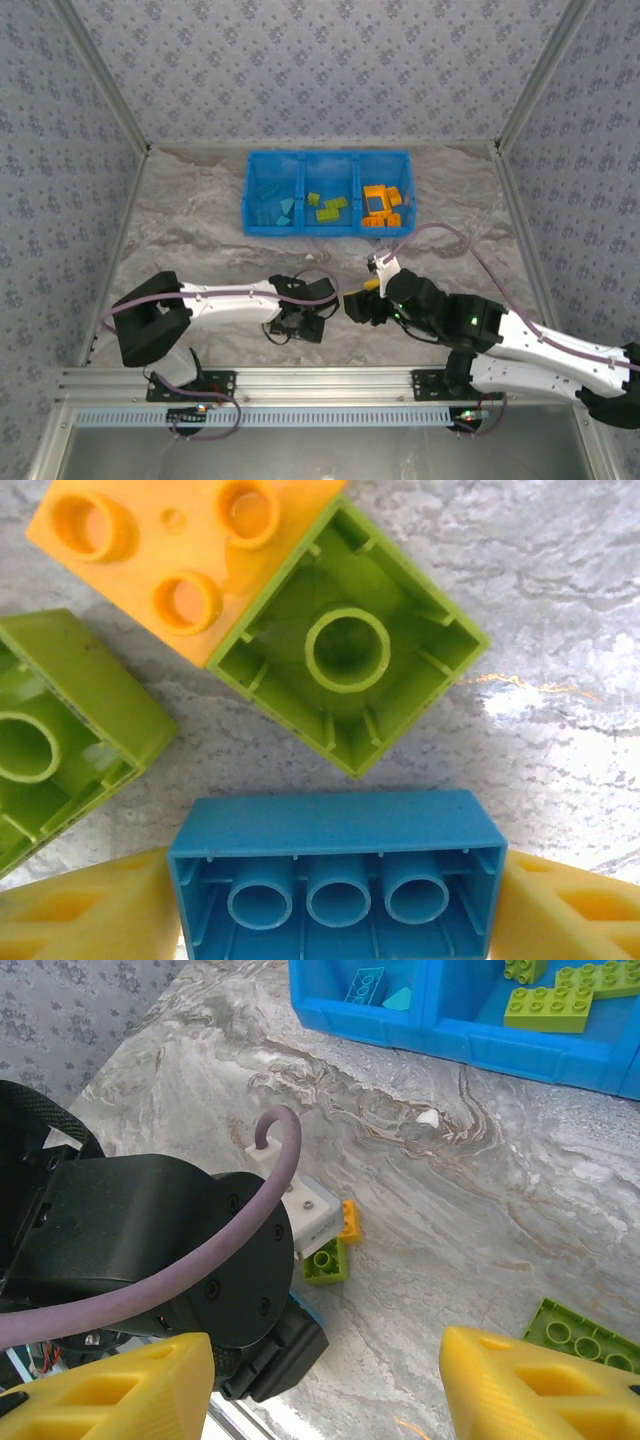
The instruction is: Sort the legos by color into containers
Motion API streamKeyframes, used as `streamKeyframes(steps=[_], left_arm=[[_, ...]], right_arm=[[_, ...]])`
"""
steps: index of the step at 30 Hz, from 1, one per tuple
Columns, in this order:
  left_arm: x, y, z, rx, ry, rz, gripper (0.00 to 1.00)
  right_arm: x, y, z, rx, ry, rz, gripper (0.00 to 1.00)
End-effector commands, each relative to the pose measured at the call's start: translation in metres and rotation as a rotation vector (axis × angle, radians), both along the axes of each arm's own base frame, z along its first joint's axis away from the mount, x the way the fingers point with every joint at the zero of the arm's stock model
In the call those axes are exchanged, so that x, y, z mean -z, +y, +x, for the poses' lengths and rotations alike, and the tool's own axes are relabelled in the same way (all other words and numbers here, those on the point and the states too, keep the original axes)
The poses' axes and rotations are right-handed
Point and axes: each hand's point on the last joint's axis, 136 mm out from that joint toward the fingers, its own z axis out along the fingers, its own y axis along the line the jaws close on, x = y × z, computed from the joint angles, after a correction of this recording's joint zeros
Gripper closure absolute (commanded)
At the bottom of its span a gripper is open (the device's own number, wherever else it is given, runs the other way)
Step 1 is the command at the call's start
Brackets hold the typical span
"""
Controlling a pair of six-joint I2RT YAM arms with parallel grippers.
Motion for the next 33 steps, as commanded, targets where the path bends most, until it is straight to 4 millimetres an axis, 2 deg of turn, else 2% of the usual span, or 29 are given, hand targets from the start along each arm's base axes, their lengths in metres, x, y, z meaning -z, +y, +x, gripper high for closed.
streamKeyframes(steps=[1, 4, 7, 11, 14, 16, 19, 23, 27, 33], left_arm=[[-0.012, -0.010, 0.006, 0.007, -0.038, -0.025, 0.34], [-0.022, -0.010, 0.007, 0.009, -0.059, -0.040, 0.40], [-0.045, -0.009, 0.009, 0.013, -0.102, -0.055, 0.41], [-0.086, -0.005, 0.017, 0.011, -0.176, -0.085, 0.42], [-0.116, 0.005, 0.036, -0.009, -0.219, -0.108, 0.42], [-0.136, 0.012, 0.058, -0.029, -0.257, -0.142, 0.42], [-0.164, 0.026, 0.101, -0.066, -0.315, -0.170, 0.42], [-0.190, 0.041, 0.170, -0.130, -0.398, -0.226, 0.42], [-0.190, 0.051, 0.242, -0.179, -0.431, -0.208, 0.42], [-0.162, 0.064, 0.329, -0.291, -0.385, -0.218, 0.42]], right_arm=[[-0.005, -0.011, 0.004, 0.046, -0.010, 0.002, 0.36], [-0.008, -0.017, 0.006, 0.065, -0.024, 0.006, 0.37], [-0.018, -0.023, 0.007, 0.082, -0.046, 0.036, 0.37], [-0.048, -0.026, 0.007, 0.085, -0.098, 0.127, 0.38], [-0.073, -0.025, 0.010, 0.078, -0.151, 0.172, 0.37], [-0.087, -0.021, 0.013, 0.075, -0.186, 0.194, 0.37], [-0.098, -0.010, 0.022, 0.080, -0.220, 0.192, 0.36], [-0.105, 0.010, 0.039, 0.091, -0.230, 0.194, 0.36], [-0.105, 0.026, 0.056, 0.108, -0.217, 0.210, 0.37], [-0.102, 0.038, 0.065, 0.117, -0.197, 0.213, 0.38]])
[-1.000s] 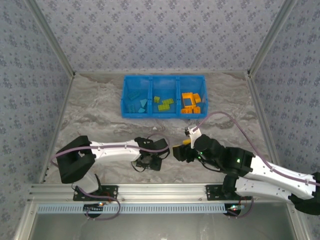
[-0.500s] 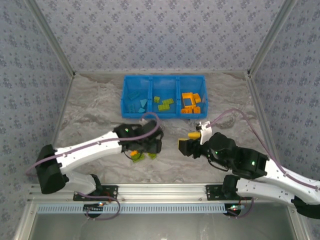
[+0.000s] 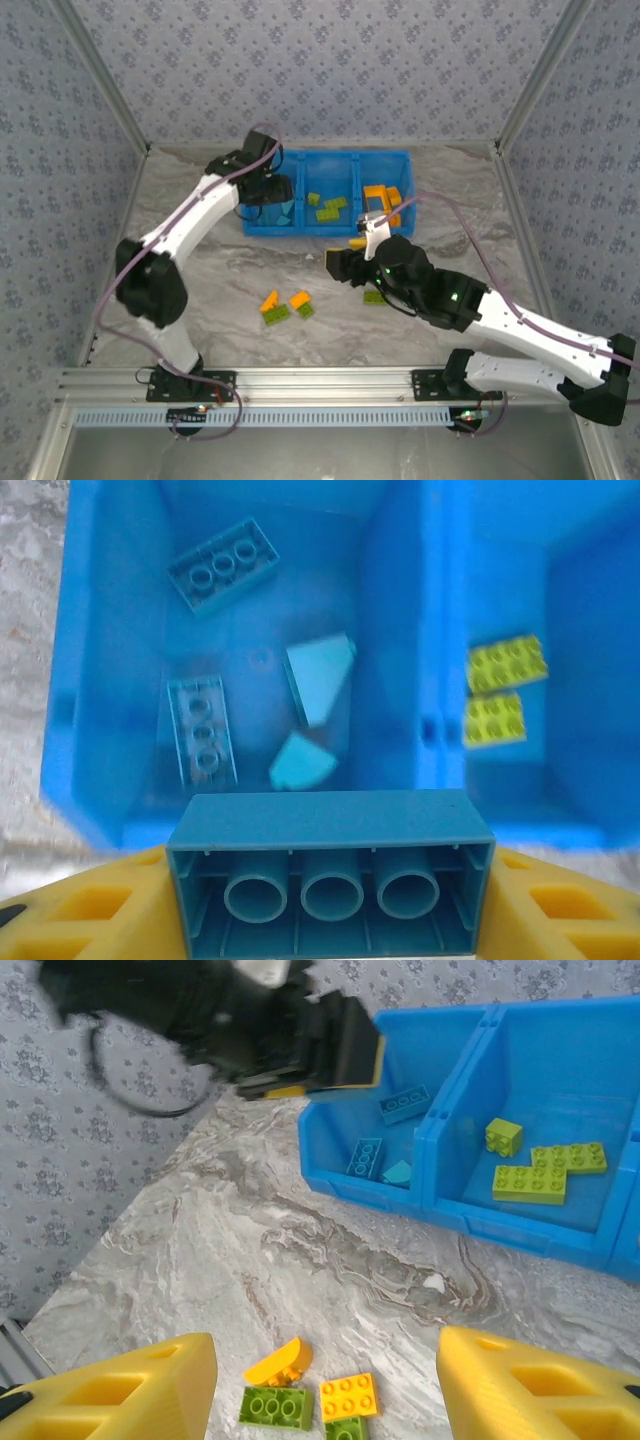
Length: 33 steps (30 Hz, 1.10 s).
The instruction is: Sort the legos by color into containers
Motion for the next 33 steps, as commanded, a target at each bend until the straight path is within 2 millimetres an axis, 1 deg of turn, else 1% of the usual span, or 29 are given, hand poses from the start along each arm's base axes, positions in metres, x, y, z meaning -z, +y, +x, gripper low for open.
streamKeyframes(steps=[1, 3, 4, 5, 9, 13, 17, 24, 28, 33], left_arm=[[0.006, 0.001, 0.040, 0.000, 0.010, -0.039, 0.42], [0.019, 0.003, 0.061, -0.029, 0.039, -0.051, 0.42], [0.018, 0.001, 0.071, -0.036, 0.036, -0.064, 0.42], [0.023, -0.001, 0.079, -0.043, 0.049, -0.075, 0.43], [0.046, -0.011, 0.095, -0.057, 0.091, -0.113, 0.43], [0.067, -0.015, 0.098, -0.093, 0.136, -0.132, 0.43], [0.081, -0.016, 0.099, -0.125, 0.165, -0.148, 0.42], [0.105, -0.010, 0.093, -0.158, 0.229, -0.142, 0.34], [0.105, -0.009, 0.090, -0.156, 0.235, -0.146, 0.31], [0.094, -0.010, 0.088, -0.149, 0.221, -0.158, 0.25]], right_arm=[[-0.029, 0.005, 0.003, -0.002, -0.037, 0.082, 0.38], [-0.026, 0.004, 0.004, 0.001, -0.029, 0.081, 0.38], [-0.023, 0.004, 0.004, 0.003, -0.023, 0.076, 0.38], [-0.021, 0.003, 0.004, 0.006, -0.018, 0.076, 0.38], [-0.017, 0.000, 0.004, 0.013, -0.005, 0.076, 0.38], [-0.015, -0.003, 0.005, 0.021, 0.002, 0.076, 0.38], [-0.015, -0.005, 0.005, 0.023, 0.003, 0.079, 0.38], [-0.010, -0.008, 0.005, 0.028, 0.016, 0.066, 0.38], [-0.004, -0.011, 0.007, 0.049, 0.027, 0.058, 0.37], [0.011, -0.022, 0.013, 0.121, 0.070, -0.008, 0.36]])
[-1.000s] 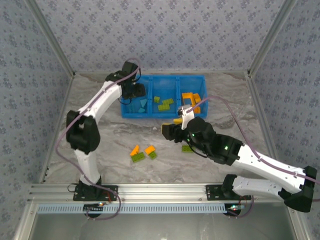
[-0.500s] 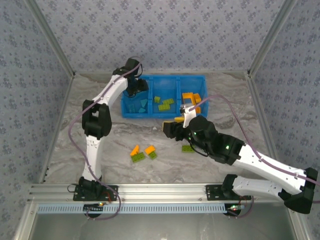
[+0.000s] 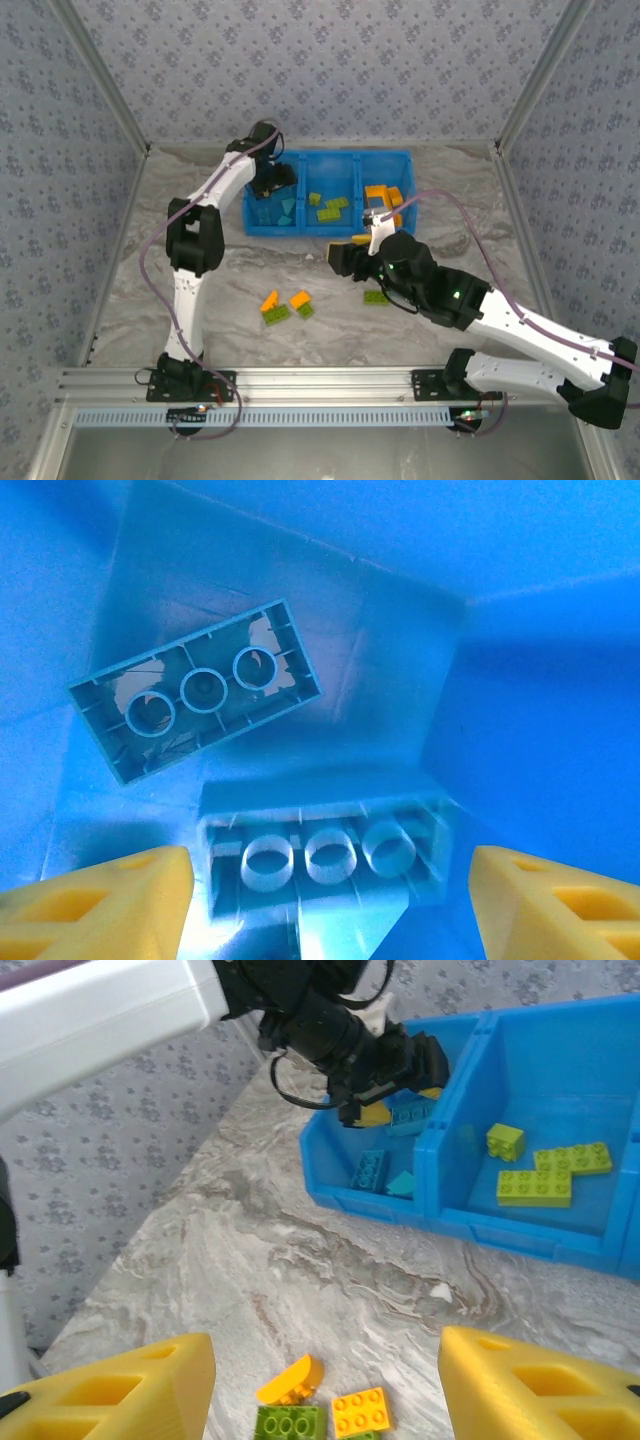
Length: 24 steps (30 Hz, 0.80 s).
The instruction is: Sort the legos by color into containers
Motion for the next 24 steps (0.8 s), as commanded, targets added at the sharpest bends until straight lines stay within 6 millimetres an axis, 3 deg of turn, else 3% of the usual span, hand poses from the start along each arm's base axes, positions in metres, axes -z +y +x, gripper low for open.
streamKeyframes(steps=[1, 8, 14, 17, 18, 24], left_arm=[[-0.010, -0.005, -0.009, 0.013, 0.011, -0.032, 0.24], [-0.035, -0.004, -0.010, 0.013, -0.043, -0.044, 0.24], [-0.083, 0.001, -0.014, -0.006, -0.153, -0.056, 0.25], [-0.117, 0.004, -0.018, -0.026, -0.238, -0.080, 0.25], [-0.116, 0.007, -0.023, -0.031, -0.237, -0.077, 0.25], [-0.167, 0.007, -0.048, 0.014, -0.339, -0.127, 0.26]], right_arm=[[0.014, -0.014, 0.006, 0.073, 0.045, -0.056, 0.36], [0.021, -0.016, 0.009, 0.088, 0.062, -0.079, 0.36], [0.019, -0.024, 0.013, 0.123, 0.061, -0.099, 0.36], [0.024, -0.034, 0.017, 0.172, 0.088, -0.112, 0.37], [0.025, -0.039, 0.018, 0.191, 0.098, -0.120, 0.36], [0.062, -0.074, 0.017, 0.335, 0.254, -0.237, 0.35]])
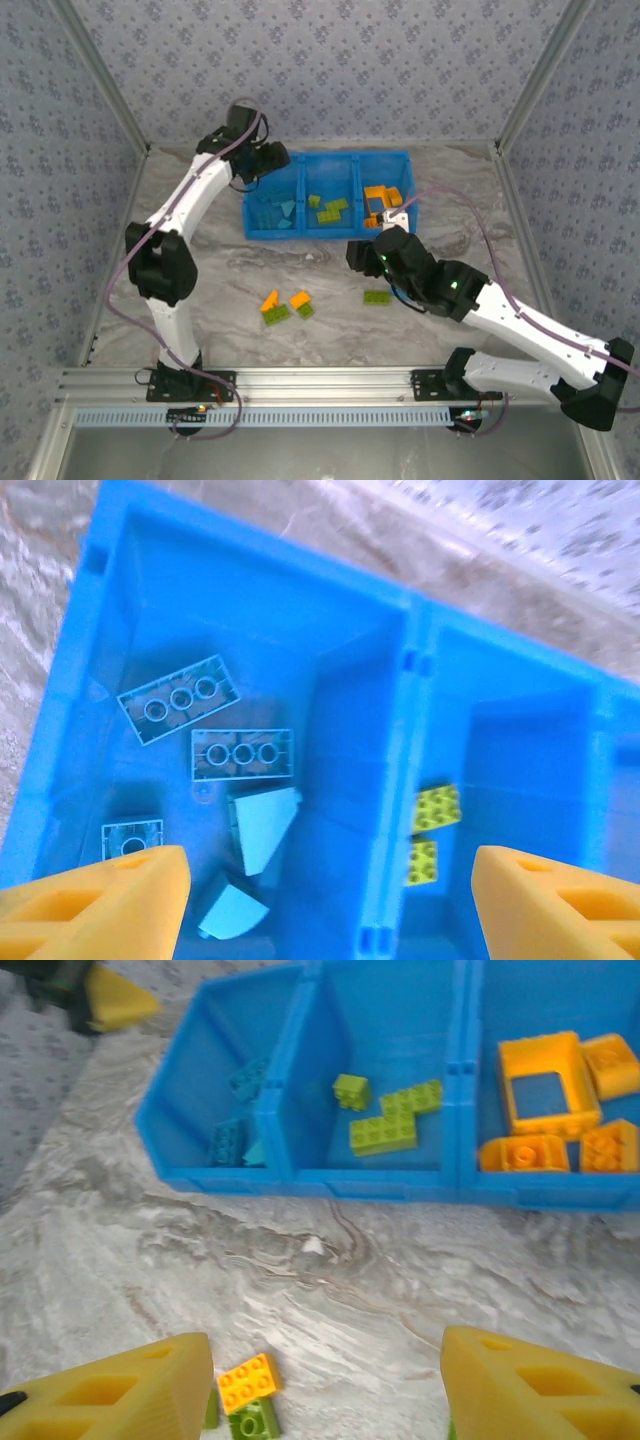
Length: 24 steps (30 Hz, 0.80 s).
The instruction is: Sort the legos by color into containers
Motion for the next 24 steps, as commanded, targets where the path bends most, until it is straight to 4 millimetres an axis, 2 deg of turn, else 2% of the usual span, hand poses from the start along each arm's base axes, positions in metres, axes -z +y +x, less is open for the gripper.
streamKeyframes(steps=[1, 4, 7, 8, 10, 11, 13, 15, 17, 19, 24], left_arm=[[-0.046, -0.009, -0.016, 0.059, -0.131, -0.047, 0.27], [-0.080, -0.025, -0.054, 0.170, -0.260, -0.066, 0.27], [-0.094, -0.043, -0.109, 0.284, -0.352, -0.097, 0.28], [-0.090, -0.051, -0.126, 0.323, -0.359, -0.102, 0.28], [-0.089, -0.064, -0.173, 0.420, -0.413, -0.120, 0.28], [-0.087, -0.068, -0.192, 0.457, -0.427, -0.123, 0.28], [-0.073, -0.075, -0.233, 0.525, -0.432, -0.145, 0.29], [-0.057, -0.076, -0.261, 0.548, -0.407, -0.171, 0.29], [-0.040, -0.072, -0.282, 0.553, -0.369, -0.169, 0.29], [-0.031, -0.066, -0.295, 0.551, -0.350, -0.163, 0.29], [-0.020, -0.059, -0.306, 0.540, -0.321, -0.152, 0.29]], right_arm=[[0.029, -0.030, -0.004, 0.130, 0.137, -0.097, 0.35], [0.069, -0.041, -0.013, 0.172, 0.295, -0.153, 0.33], [0.117, -0.043, -0.021, 0.159, 0.452, -0.194, 0.31], [0.129, -0.041, -0.023, 0.146, 0.484, -0.202, 0.30], [0.159, -0.039, -0.029, 0.113, 0.575, -0.228, 0.26], [0.166, -0.039, -0.029, 0.109, 0.598, -0.237, 0.26], [0.186, -0.036, -0.031, 0.080, 0.653, -0.258, 0.24], [0.201, -0.035, -0.031, 0.078, 0.708, -0.255, 0.23], [0.213, -0.036, -0.031, 0.087, 0.751, -0.258, 0.23], [0.220, -0.035, -0.030, 0.090, 0.767, -0.254, 0.23], [0.232, -0.031, -0.027, 0.085, 0.788, -0.243, 0.23]])
